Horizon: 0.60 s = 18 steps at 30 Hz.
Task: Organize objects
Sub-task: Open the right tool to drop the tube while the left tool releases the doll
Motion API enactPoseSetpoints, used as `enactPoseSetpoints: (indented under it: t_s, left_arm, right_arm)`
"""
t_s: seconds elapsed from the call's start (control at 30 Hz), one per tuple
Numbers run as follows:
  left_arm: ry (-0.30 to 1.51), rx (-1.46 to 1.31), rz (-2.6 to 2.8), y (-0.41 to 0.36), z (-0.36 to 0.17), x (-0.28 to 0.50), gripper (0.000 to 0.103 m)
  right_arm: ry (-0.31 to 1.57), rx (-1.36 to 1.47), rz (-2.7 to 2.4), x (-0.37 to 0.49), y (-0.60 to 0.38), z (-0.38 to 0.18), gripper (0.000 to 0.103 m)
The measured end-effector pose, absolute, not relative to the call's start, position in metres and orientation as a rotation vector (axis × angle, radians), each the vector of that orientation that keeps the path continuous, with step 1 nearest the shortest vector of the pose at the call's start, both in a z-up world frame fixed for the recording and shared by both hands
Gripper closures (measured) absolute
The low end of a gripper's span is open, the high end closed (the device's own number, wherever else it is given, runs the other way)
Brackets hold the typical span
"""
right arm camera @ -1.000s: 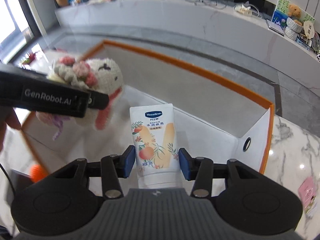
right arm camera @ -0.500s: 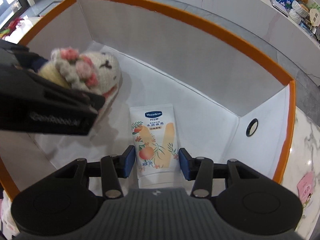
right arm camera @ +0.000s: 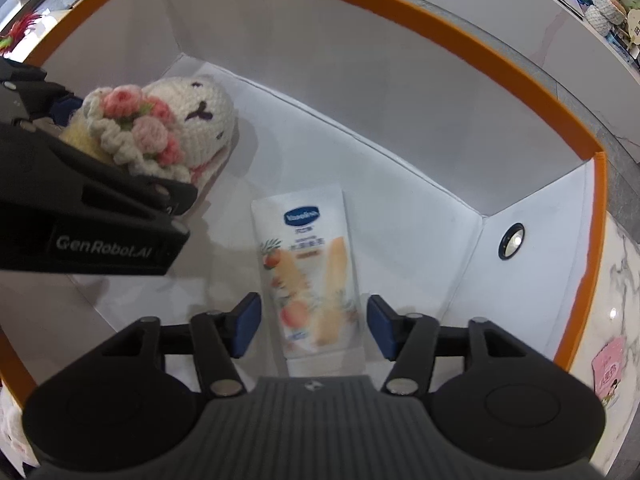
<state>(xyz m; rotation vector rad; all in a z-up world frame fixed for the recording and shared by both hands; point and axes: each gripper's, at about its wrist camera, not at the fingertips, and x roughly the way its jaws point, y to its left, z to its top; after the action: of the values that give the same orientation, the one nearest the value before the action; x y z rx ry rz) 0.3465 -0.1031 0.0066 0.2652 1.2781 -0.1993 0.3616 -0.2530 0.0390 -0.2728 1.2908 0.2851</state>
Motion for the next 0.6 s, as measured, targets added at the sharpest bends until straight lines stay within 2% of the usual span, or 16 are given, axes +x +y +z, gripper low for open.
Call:
enactPoseSetpoints:
  t_s: [0.27,0.6]
  left_arm:
    - [1.276,0.206,-0.206,-0.095,0.027,0.346,0.011]
    - [1.210,0.194,-0.212,-0.095,0.062,0.332,0.011]
  right_arm:
    - [1.205,-0.276,0.302,0.339,-0.261,0.065,0.029]
    - [1.156,-0.281,0.306,0.322,-0.242,0.093,0.028]
